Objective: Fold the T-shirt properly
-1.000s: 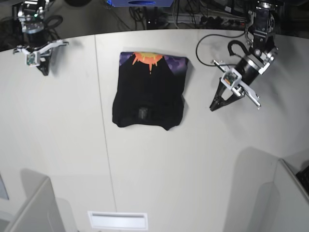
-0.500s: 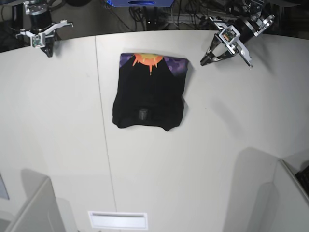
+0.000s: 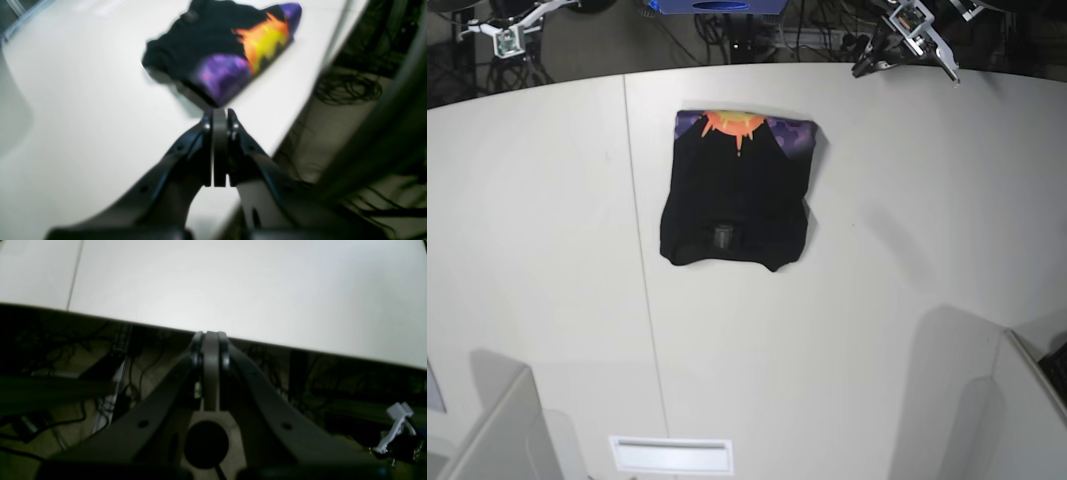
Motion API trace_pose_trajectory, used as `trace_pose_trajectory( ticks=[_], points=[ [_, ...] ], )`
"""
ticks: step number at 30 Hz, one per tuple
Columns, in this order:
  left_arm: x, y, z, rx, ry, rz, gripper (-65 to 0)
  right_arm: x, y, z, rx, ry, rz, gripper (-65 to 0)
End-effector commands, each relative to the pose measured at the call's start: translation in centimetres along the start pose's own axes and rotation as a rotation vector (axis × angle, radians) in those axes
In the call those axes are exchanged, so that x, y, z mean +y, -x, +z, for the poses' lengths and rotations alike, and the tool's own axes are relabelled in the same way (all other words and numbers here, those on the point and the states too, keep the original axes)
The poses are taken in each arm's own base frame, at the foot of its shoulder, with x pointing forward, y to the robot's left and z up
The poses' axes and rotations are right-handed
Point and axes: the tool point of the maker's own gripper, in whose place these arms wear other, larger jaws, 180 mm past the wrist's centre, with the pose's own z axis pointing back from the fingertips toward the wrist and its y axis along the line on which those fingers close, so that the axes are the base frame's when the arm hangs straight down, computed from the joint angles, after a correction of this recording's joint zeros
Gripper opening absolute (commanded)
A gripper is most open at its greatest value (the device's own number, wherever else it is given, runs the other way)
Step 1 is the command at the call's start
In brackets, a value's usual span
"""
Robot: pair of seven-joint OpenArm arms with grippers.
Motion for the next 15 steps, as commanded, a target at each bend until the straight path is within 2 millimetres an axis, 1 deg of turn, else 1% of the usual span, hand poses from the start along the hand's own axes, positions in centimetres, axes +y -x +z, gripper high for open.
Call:
trace_pose_trajectory(
  ticks=[1, 4, 5, 7, 9, 12, 13, 15],
  points=[
    [-0.5, -0.7, 0.7, -0.023, 0.007, 0.021, -65.0, -0.1, 0.3, 0.8, 0.013, -0.003, 0.003, -65.0],
    [-2.4, -0.1, 2.0, 0.024, 0.030, 0.070, -65.0, 0.4, 2.6, 1.4, 0.129, -0.013, -0.004, -65.0],
    [-3.0, 0.0, 2.4, 0.038, 0.034, 0.090, -65.0, 1.1, 3.6, 1.6, 0.177, -0.022, -0.019, -65.0],
    [-4.1, 0.3, 3.5, 0.072, 0.035, 0.126, -65.0, 1.6, 5.3, 1.9, 0.271, -0.028, -0.027, -65.0],
    [-5.3, 0.8, 4.4, 0.107, 0.038, 0.164, -65.0, 2.2, 7.1, 2.7, 0.368, -0.044, -0.028, -65.0],
    [-7.2, 2.7, 6.0, 0.179, 0.055, 0.225, -65.0, 4.0, 9.2, 3.9, 0.487, -0.094, -0.032, -65.0],
    [-7.7, 3.5, 6.4, 0.204, 0.058, 0.244, -65.0, 4.8, 9.9, 4.4, 0.525, -0.120, -0.029, -65.0],
    [-9.5, 4.9, 7.3, 0.251, 0.058, 0.301, -65.0, 6.7, 10.9, 5.0, 0.585, -0.175, -0.028, -65.0]
  ],
)
